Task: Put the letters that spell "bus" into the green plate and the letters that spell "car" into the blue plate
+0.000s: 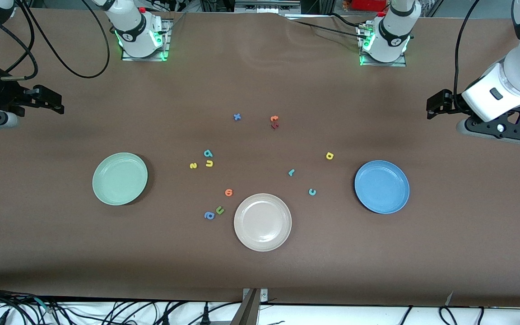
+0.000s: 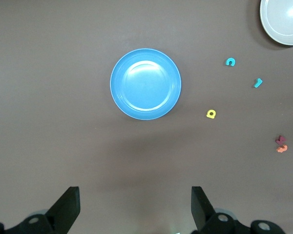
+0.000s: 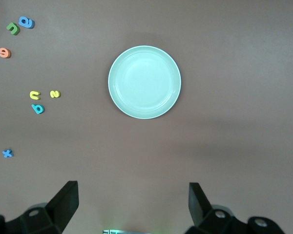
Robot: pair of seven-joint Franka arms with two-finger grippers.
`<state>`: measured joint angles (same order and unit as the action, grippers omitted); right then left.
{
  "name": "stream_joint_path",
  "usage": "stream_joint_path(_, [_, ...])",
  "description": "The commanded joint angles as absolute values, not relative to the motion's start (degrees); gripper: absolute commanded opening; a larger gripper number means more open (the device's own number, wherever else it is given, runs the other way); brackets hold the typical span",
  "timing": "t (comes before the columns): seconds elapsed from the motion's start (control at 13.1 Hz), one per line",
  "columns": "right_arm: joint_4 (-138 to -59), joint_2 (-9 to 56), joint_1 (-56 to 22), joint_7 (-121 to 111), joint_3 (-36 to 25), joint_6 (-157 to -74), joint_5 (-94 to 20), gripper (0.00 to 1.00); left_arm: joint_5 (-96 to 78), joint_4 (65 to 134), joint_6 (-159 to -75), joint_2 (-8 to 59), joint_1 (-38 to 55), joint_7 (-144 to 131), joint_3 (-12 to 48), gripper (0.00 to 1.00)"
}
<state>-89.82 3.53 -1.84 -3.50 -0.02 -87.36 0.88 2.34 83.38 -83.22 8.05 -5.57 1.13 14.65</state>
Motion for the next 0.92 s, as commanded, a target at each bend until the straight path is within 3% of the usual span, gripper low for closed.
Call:
stream_joint_path(0.0, [-89.0, 3.6, -1.7, -4.0, 0.3, -87.2, 1.3, 1.00, 4.3, 82.7, -83.2, 8.7, -5.5, 2.1, 14.9, 1.00])
stream_joint_path(0.61, [-89.0, 3.6, -1.7, -4.0, 0.3, -87.2, 1.3, 1.00, 4.1, 83.1, -84.4, 8.0, -5.8, 2.5, 15.2, 1.00])
stream_joint_path(0.76, [-89.0, 3.6, -1.7, -4.0, 0.3, -87.2, 1.3, 1.00, 4.2, 83.5, -84.9, 7.8, -3.3, 2.5, 14.1, 1.00])
stream_joint_path(0.84, [-89.0, 3.6, -1.7, -4.0, 0.3, -87.2, 1.3, 1.00, 4.3, 83.5, -85.0, 7.8, -0.1, 2.5, 10.3, 1.00])
